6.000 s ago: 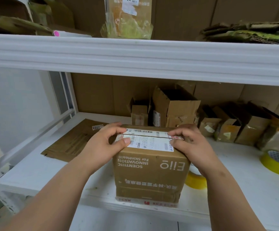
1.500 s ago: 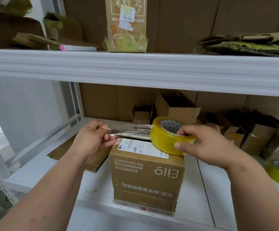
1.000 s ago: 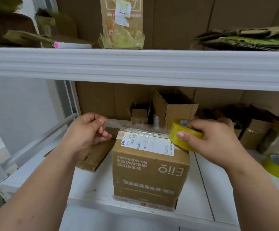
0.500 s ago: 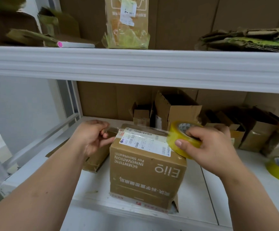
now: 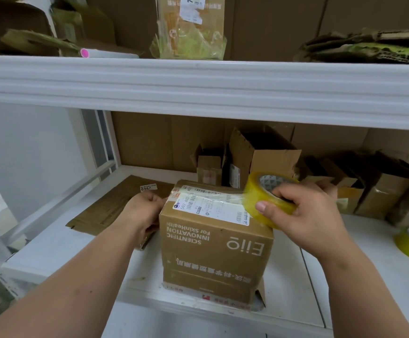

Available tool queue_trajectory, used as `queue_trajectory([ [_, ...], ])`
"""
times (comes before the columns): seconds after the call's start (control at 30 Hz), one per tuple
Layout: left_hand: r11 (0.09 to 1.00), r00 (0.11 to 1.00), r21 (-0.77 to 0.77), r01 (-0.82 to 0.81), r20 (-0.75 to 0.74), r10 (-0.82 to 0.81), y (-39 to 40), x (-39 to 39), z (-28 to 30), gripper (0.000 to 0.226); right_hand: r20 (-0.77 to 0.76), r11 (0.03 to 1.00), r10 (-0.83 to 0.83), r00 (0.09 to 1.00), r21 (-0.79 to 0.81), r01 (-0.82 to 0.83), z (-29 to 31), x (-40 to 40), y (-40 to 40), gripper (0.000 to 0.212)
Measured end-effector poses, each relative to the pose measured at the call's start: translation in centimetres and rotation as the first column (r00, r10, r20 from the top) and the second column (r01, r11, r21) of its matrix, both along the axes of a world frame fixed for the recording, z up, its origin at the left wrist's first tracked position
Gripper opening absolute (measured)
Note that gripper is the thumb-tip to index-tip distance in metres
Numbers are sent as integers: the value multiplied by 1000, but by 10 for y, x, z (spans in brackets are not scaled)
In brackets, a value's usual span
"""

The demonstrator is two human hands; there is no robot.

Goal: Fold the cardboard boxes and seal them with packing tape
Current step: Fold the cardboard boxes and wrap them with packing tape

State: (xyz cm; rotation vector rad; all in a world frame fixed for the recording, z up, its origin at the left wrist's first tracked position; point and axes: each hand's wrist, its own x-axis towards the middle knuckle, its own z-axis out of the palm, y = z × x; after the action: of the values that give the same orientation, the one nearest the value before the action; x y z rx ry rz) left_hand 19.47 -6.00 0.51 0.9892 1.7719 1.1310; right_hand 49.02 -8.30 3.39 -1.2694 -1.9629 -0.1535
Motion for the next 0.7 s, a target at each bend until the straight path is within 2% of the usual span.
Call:
queue_trajectory([
  [0.07,1000,999,5,17,-44,-16,-1,-5,0,14,-4,1000,8,1000,-2,-8,0,-4,1,44],
  [0.13,998,992,53,17,-128,-10,-2,-10,5,15,-19,1000,10,1000,-13,-10,1,-5,1,46],
  [0.2,984,946,179,4,-320,54,-5,-11,18,26,-33,1000,7,999,-24,-8,1,-2,1,47],
  [0.23,968,907,244,55,-418,54,-9,-7,26,34,-32,1000,4,999,-27,-5,1,-2,0,47],
  [0.27,947,854,269,174,-521,-9,-14,1,34,48,-27,999,1,1000,-32,-2,1,-2,0,46],
  [0.3,916,772,222,334,-623,-130,-18,11,38,66,-28,999,0,1000,-41,-1,1,-3,0,46],
  [0.33,875,651,104,473,-711,-268,-22,23,42,87,-34,999,-1,999,-54,-1,2,-3,-1,45],
  [0.4,809,379,-171,562,-816,-436,-25,40,40,116,-21,996,3,1000,-88,-5,5,-3,-3,43],
  [0.43,804,313,-243,543,-830,-462,-24,43,38,125,6,994,7,1000,-110,-6,7,-1,-4,45],
  [0.53,805,301,-288,518,-820,-487,-21,43,39,137,51,979,27,998,-202,-16,14,11,-4,45],
  [0.7,796,345,-287,534,-785,-514,-17,41,38,147,-143,947,125,982,-279,-161,24,21,-1,33],
])
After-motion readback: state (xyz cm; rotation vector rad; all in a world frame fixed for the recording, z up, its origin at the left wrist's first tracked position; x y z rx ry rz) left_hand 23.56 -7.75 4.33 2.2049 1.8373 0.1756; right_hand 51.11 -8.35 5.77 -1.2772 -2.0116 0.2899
